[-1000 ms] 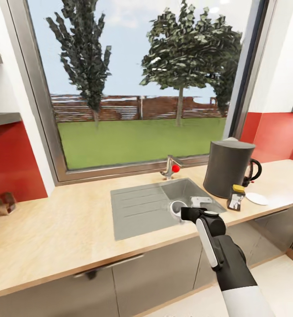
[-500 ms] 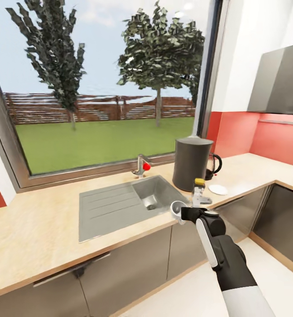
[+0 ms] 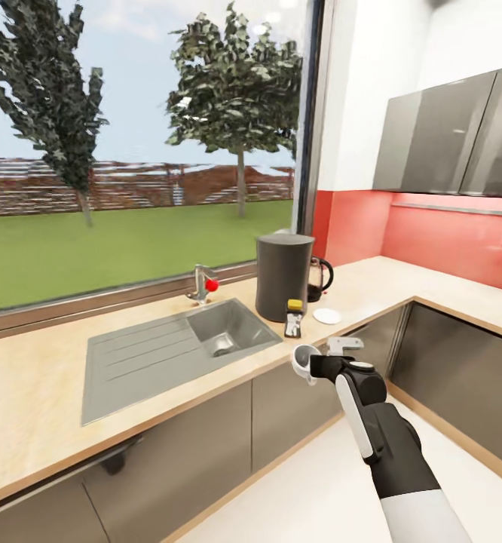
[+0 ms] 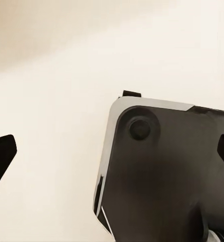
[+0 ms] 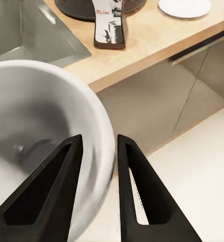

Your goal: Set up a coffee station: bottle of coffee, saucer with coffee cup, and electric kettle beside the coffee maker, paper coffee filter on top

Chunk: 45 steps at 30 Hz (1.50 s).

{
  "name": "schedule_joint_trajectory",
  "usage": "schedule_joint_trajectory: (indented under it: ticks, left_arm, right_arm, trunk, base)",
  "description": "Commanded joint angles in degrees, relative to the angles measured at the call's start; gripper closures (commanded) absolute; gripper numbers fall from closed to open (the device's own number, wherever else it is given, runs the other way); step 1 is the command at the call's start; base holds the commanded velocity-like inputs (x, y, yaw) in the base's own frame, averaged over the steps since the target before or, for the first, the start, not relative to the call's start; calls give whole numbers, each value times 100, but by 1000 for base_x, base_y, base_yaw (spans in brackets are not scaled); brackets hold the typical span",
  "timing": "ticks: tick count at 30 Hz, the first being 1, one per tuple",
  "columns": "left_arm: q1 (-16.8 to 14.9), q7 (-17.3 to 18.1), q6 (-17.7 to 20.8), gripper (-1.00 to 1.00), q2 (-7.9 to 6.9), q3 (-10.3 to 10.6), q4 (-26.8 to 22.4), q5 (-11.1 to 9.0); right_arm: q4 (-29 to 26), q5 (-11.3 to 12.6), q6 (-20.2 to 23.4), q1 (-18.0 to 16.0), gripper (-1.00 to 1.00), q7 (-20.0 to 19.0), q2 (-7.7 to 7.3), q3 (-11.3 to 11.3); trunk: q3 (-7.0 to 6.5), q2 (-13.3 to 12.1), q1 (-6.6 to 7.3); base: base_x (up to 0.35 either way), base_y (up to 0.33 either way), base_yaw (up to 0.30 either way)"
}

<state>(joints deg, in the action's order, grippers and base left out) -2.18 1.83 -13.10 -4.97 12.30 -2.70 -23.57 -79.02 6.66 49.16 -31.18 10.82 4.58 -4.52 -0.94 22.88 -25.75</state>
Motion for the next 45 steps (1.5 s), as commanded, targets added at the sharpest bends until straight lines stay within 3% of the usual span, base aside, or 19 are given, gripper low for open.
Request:
schedule_joint_trajectory:
  ticks: [1, 11, 16, 20, 45]
  left_arm:
    - [-2, 19, -18, -100, -3, 44, 6, -60]
    - [-2, 19, -17, -100, 5, 44, 10, -60]
    - [-2, 19, -17, -100, 5, 44, 11, -60]
    - [-2, 19, -17, -100, -2, 44, 14, -60]
    - [-2, 17, -16, -100, 14, 35, 15, -60]
  right_arm:
    - [-1, 64, 13, -2, 100, 51, -2, -5]
    - [18, 47, 6, -2, 100, 51, -20, -5]
    - [19, -273, -1, -2, 100, 51, -18, -7]
    - [19, -366, -9, -2, 100, 51, -13, -16]
    - [16, -393, -12, -2, 100, 51, -10, -3]
  trunk:
    - [2, 4, -4]
    - [2, 4, -4]
    - [2, 4, -4]
    - [2, 4, -4]
    - [2, 4, -4]
  base:
    - [164, -225, -30]
    - [63, -261, -3]
    - [7, -271, 0]
    - [114, -257, 0]
    - [216, -213, 0]
